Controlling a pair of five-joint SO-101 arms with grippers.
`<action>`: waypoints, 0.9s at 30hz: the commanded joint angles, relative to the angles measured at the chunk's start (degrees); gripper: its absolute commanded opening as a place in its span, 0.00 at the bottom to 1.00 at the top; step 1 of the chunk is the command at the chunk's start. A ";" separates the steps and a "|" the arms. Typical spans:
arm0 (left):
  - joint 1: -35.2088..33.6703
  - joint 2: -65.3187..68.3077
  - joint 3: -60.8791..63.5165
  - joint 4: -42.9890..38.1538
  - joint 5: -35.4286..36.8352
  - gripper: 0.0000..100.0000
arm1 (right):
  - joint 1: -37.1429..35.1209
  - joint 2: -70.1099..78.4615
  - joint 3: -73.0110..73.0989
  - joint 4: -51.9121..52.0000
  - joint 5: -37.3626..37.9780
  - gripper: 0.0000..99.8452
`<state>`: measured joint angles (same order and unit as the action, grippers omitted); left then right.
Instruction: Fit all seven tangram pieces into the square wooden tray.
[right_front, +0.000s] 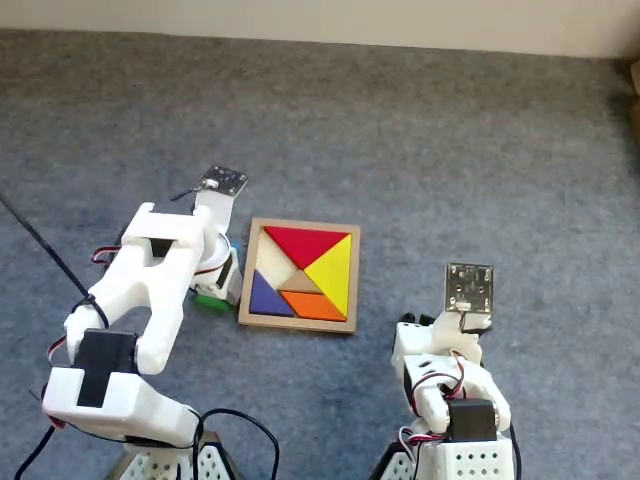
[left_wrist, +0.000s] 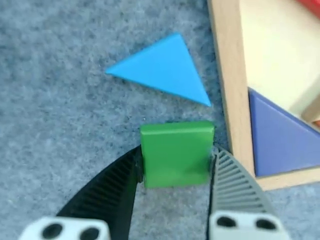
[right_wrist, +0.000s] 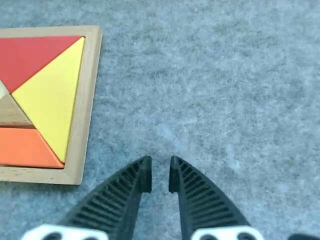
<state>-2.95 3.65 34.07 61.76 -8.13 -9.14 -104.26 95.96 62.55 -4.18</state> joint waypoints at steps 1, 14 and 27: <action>-0.84 -2.86 -0.48 -0.09 -0.09 0.09 | 0.84 -1.01 7.96 -0.31 0.53 0.07; 3.74 -17.45 -1.10 0.79 -5.10 0.09 | 0.84 -1.01 7.96 -0.31 0.53 0.07; -0.13 -17.27 0.13 1.58 -4.92 0.24 | 0.84 -1.01 7.96 -0.31 0.53 0.07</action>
<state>-0.13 -11.30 34.15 62.99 -12.79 -9.14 -104.26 95.96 62.55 -4.18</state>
